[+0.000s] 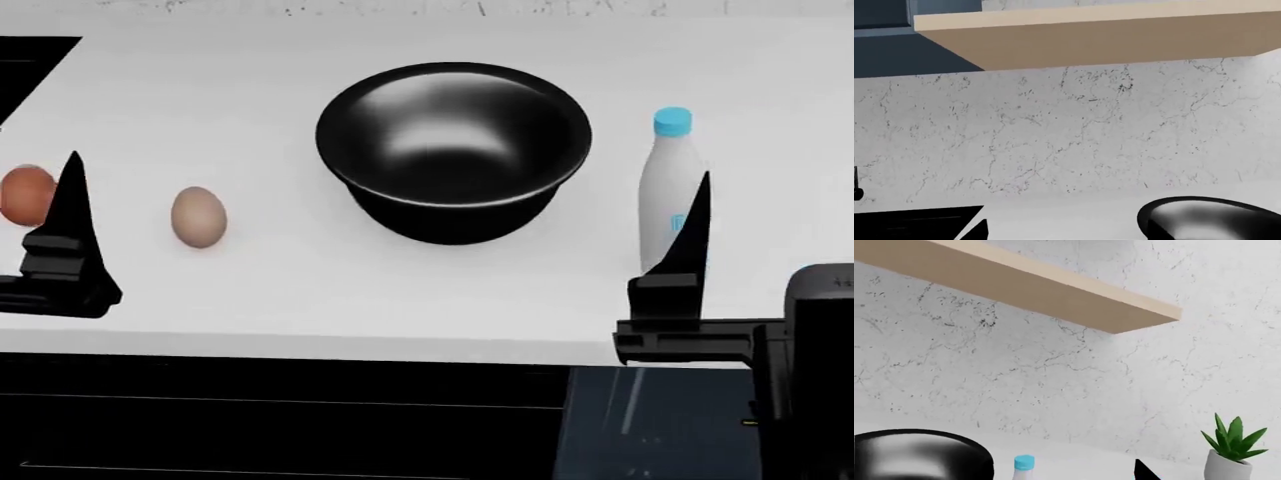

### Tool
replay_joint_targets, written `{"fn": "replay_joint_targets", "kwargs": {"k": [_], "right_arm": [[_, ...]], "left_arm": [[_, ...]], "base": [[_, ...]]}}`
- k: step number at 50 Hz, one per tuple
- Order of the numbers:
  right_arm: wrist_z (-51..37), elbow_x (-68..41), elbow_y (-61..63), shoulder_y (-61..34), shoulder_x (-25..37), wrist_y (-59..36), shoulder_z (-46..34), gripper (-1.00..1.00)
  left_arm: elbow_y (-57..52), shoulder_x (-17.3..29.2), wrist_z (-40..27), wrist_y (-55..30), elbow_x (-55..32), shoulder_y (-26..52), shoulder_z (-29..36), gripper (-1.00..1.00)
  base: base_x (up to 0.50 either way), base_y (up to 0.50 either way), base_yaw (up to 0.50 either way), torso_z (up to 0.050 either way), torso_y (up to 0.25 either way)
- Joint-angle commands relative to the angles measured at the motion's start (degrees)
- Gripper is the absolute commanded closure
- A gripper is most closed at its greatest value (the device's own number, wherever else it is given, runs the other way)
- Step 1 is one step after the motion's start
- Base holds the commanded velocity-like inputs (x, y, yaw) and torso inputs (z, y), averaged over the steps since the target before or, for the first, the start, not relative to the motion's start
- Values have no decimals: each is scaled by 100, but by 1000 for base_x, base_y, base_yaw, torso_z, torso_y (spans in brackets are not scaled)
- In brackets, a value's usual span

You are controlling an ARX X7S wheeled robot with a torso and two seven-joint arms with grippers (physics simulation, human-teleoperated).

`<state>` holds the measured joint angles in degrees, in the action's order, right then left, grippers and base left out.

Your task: Place the eggs and milk next to the bowl.

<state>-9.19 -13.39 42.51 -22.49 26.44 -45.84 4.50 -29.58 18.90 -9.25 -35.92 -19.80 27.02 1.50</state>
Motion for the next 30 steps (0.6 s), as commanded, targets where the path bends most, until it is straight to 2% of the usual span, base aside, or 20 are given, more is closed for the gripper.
{"fn": "replay_joint_targets", "kwargs": {"k": [1,16,30], "right_arm": [[168,96,5,-50,-67,-15,-10,-100],[160,78,48,-209,-52,-168,-207,-100],[148,72,43,-286,-16,-229,-267,-100]], "left_arm": [[170,-78,195,251,90,-52,-133,-100],[131,-27,190,314,30,-129,-195,-100],[230,-41,198,388,16,-112,-134,-100]], "base": [[0,0,0,0,0],[0,0,0,0,0],[241,0,0,0,0]]}}
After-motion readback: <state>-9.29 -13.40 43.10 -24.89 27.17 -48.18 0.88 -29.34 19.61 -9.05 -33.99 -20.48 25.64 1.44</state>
